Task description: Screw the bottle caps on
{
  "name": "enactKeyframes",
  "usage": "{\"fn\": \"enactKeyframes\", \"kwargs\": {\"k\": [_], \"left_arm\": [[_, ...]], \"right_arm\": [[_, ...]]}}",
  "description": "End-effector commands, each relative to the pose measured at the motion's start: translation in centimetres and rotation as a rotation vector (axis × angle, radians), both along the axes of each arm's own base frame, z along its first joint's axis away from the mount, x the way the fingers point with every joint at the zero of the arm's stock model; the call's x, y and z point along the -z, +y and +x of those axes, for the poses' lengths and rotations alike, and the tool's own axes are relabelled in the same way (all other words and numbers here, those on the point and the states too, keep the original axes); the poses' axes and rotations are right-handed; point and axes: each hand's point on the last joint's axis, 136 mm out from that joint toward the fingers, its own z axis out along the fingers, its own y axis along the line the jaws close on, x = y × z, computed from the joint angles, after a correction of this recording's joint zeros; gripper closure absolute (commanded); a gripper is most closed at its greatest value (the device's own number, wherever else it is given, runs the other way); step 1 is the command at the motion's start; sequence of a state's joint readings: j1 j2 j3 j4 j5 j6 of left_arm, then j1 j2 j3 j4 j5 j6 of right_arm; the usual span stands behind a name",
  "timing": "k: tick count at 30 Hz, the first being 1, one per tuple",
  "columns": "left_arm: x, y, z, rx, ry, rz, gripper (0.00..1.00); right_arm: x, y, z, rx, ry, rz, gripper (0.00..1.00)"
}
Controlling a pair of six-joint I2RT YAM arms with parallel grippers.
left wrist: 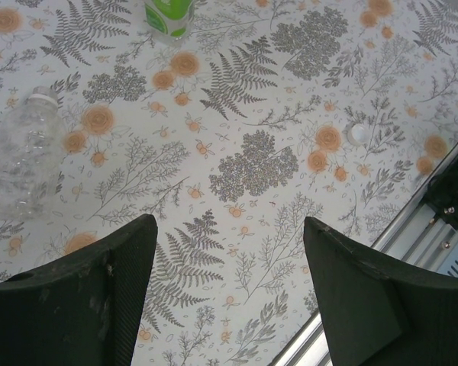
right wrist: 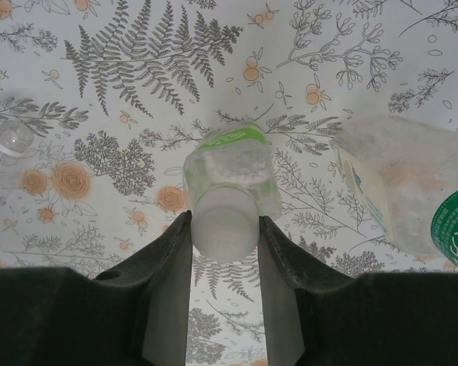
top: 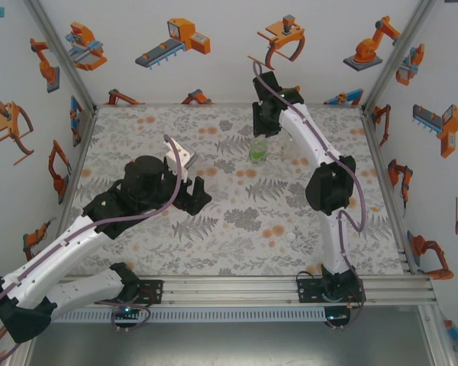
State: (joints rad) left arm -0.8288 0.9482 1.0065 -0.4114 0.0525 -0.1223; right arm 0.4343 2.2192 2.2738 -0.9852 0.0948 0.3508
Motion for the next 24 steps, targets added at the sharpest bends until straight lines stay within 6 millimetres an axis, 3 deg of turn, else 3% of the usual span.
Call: {"fn": "enactKeyframes", "kwargs": {"k": [1, 5, 8, 13, 24], "left_arm": [[-0.6, -0.2, 0.1, 0.002, -0.002, -0.026, 0.28], [-0.5, -0.3, 0.1, 0.005, -0.001, -0.025, 0.28], [-0.4, -0.3, 0.1, 0.006, 0.002, -0.024, 0.28], [-0.5, -0.2, 0.1, 0.001, 0.000, -0.022, 0.28], [0.1, 0.2, 0.4, -0.017, -0.002, 0.011, 0.27]], "right_arm": [[0.6, -0.3, 0.0, 0.010, 0.017, -0.002, 0.93], [0.6, -0.3, -0.1, 0.010, 0.020, 0.000, 0.70], [0.4, -0.3, -0.1, 0.009, 0.018, 0.006, 0.61], [-0.4, -0.1, -0.1, 0.006, 0.010, 0.018, 0.55], [-4.2, 0.0, -0.2, -0.002, -0.049, 0.055, 0.52]]}}
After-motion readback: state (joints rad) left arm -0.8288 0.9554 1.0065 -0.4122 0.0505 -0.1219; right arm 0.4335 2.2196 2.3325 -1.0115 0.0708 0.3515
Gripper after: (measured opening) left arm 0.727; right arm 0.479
